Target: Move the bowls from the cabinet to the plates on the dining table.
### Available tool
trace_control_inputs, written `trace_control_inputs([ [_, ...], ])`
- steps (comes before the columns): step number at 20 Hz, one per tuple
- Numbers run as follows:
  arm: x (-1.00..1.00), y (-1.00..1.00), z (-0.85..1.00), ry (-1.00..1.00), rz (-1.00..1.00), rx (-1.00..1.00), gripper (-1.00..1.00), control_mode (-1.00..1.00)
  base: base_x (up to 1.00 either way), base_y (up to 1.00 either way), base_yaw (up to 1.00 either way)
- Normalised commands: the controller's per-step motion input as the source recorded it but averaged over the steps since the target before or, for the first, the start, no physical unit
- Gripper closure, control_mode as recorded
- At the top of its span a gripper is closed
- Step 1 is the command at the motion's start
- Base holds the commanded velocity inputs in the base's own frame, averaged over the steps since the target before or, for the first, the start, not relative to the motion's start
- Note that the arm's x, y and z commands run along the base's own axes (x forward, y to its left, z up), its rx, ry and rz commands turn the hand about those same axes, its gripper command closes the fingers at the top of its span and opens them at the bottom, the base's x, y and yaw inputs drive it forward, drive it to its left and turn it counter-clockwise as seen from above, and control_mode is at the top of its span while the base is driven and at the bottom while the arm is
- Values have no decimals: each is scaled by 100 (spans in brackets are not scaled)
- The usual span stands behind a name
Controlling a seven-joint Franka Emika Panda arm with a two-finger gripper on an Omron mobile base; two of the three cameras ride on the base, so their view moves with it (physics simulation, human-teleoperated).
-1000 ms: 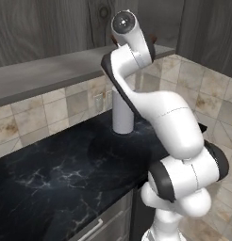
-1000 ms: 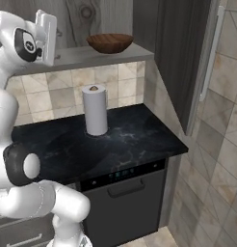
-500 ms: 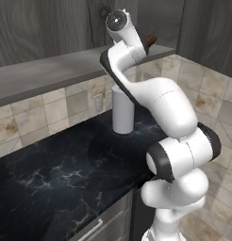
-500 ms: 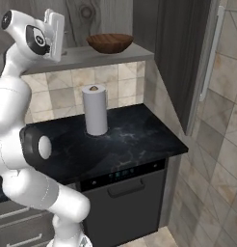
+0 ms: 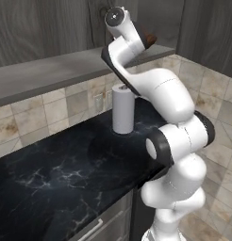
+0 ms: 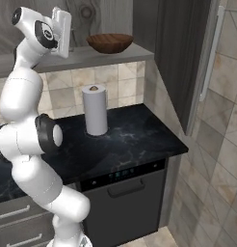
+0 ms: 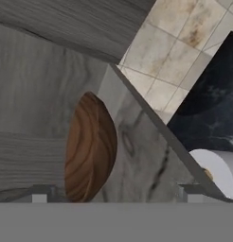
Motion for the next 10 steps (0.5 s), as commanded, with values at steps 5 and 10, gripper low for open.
trace_control_inputs([
  [5, 47, 0, -14, 4, -5, 2, -100, -100, 0, 0, 0],
  [10, 43, 0, -17, 0, -6, 6, -100, -100, 0, 0, 0],
])
